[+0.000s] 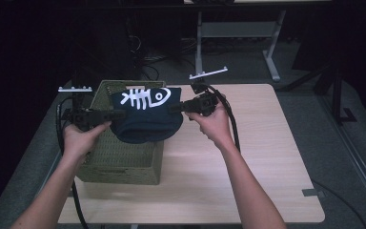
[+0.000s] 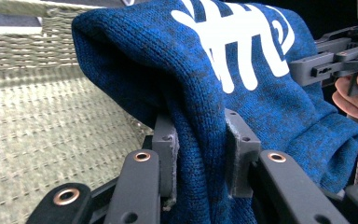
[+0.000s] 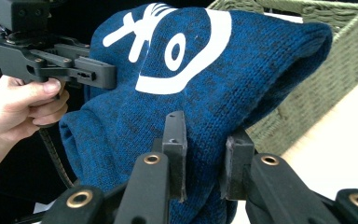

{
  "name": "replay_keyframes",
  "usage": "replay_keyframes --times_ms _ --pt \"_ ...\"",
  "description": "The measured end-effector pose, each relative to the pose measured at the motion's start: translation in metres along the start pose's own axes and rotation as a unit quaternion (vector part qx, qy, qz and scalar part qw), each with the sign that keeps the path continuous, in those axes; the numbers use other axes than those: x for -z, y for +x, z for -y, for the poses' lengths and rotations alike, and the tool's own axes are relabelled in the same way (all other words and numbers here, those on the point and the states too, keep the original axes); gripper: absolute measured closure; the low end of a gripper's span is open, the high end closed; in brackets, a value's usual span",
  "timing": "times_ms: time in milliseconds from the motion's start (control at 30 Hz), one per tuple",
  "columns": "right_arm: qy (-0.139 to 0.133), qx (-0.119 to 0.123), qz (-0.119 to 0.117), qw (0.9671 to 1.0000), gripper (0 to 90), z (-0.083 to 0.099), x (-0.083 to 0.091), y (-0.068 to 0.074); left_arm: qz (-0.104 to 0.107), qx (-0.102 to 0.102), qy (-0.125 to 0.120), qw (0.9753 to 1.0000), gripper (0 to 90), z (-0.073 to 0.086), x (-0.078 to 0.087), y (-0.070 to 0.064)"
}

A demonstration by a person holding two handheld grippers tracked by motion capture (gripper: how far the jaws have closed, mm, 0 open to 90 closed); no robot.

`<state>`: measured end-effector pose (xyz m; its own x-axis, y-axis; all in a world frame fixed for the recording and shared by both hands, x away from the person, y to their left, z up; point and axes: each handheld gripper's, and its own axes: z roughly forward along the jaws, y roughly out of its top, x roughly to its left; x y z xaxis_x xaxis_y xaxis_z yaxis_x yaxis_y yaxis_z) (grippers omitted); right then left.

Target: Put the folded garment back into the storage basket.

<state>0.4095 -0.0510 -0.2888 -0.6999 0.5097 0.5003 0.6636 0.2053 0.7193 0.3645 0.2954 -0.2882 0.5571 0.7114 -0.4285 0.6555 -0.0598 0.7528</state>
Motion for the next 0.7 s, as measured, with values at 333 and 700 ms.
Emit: replay_keyframes --times_ms 333,700 --pt "0.0 0.003 -0.003 1.0 75.1 -0.008 -0.019 0.008 -0.017 0.009 -0.006 0.9998 69.7 0.0 0.013 0.014" --pt "0.001 0.006 -0.008 1.0 74.9 -0.013 -0.043 0.014 -0.034 0.025 -0.009 0.9991 69.3 0.004 0.025 0.03"
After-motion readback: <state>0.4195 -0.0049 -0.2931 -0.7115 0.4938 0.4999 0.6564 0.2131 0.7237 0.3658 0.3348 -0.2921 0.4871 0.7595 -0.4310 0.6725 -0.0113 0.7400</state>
